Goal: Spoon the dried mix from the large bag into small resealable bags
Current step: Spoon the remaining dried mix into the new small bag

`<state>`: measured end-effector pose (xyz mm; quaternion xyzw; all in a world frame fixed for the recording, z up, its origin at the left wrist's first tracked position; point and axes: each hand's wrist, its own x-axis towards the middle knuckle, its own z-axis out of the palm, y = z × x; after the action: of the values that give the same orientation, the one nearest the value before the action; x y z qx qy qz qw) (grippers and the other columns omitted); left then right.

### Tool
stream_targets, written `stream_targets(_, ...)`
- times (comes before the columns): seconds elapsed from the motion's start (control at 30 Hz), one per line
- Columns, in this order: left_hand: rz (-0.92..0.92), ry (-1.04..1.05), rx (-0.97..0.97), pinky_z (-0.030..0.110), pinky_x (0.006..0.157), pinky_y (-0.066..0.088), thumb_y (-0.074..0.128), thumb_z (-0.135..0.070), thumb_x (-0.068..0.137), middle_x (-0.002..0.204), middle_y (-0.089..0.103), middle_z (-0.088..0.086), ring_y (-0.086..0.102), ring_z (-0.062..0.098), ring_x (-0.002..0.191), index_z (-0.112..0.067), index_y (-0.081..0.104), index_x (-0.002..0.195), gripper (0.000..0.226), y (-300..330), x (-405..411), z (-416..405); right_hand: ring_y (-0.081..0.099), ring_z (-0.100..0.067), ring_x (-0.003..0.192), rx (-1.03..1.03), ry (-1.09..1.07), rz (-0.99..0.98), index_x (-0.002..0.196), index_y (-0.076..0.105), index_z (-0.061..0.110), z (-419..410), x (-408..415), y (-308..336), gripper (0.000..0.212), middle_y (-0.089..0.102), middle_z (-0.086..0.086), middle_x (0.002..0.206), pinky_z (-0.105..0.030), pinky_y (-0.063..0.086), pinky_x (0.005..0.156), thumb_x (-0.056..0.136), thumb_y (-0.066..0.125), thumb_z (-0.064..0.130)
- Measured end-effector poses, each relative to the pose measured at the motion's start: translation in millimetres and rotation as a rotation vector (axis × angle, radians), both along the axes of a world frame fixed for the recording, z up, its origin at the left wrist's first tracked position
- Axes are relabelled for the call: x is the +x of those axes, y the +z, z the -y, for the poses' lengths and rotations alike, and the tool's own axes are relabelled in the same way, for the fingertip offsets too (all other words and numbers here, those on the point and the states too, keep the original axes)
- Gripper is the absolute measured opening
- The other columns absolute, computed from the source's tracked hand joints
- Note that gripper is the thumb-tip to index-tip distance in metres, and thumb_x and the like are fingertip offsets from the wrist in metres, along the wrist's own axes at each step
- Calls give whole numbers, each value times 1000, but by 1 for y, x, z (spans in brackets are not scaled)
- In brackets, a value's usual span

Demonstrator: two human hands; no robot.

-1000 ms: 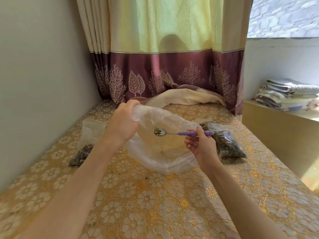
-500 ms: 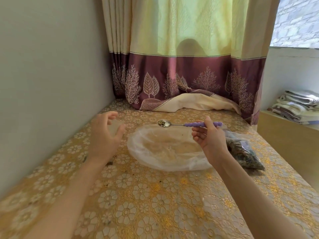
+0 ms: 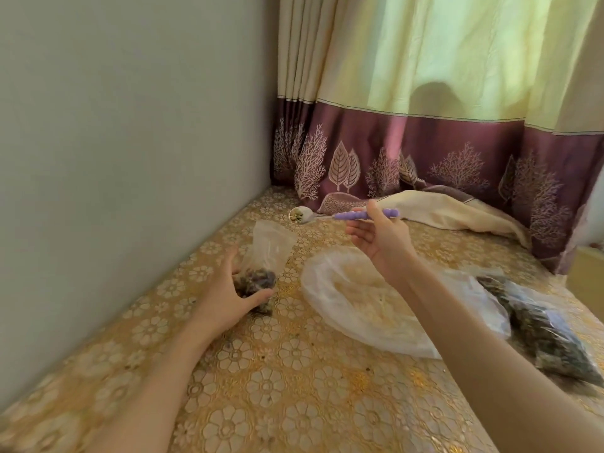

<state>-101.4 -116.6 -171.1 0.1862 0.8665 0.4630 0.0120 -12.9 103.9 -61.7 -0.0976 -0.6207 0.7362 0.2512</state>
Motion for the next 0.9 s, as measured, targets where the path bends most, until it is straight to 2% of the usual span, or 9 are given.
stream_targets(0.07, 10, 3, -63, 51, 106, 34, 67, -74, 55, 147, 34, 6, 37, 26, 131, -42, 9, 142, 109, -5, -3, 2, 63, -15, 70, 60, 51, 48, 73, 68, 10, 4, -9, -3, 41, 73, -15, 94, -24, 52, 63, 101, 44, 30)
stream_targets(0.13, -2, -5, -100, 50, 104, 37, 63, -77, 54, 147, 34, 6, 38, 26, 130, -44, 12, 140, 105, -8, -3, 3, 62, -15, 76, 174, 123, 101, 85, 68, 11, 7, -13, -5, 34, 74, -10, 98, -25, 50, 67, 100, 45, 30)
stream_targets(0.23, -37, -2, -108, 47, 102, 40, 64, -75, 56, 144, 38, 4, 42, 25, 127, -38, 15, 142, 105, -8, -4, 3, 61, -11, 76, 338, 192, 112, 100, 65, 11, 8, -13, -6, 25, 75, -1, 96, -23, 45, 59, 100, 46, 27)
stream_targets(0.33, -69, 5, -68, 43, 101, 41, 69, -68, 60, 142, 43, 0, 45, 21, 125, -33, 19, 143, 103, -9, -3, 3, 58, -12, 77, 369, 234, 82, 111, 63, 6, 7, -9, -7, 26, 74, -2, 101, -21, 38, 54, 100, 46, 22)
stream_targets(0.5, -43, 5, 24, 41, 103, 39, 74, -62, 59, 141, 44, -2, 46, 19, 124, -30, 24, 143, 103, -7, 1, 4, 60, -14, 77, 365, 280, 46, 117, 61, 5, 6, 2, -8, 24, 73, -2, 104, -20, 39, 53, 99, 46, 14)
stream_targets(0.7, -54, 16, 87, 39, 103, 34, 77, -49, 67, 141, 43, -3, 43, 16, 125, -29, 26, 143, 94, -8, 6, 5, 61, -15, 80, 311, 298, -12, 117, 61, 6, 9, 17, -11, 25, 71, -7, 111, -19, 42, 55, 99, 47, 14)
stream_targets(0.9, -79, 16, 122, 39, 101, 37, 75, -51, 66, 136, 45, -4, 43, 10, 115, -29, 30, 141, 91, -5, 14, 4, 61, -17, 78, 308, 265, -78, 111, 67, 7, 8, 35, -9, 22, 72, -10, 107, -20, 44, 55, 95, 50, 6)
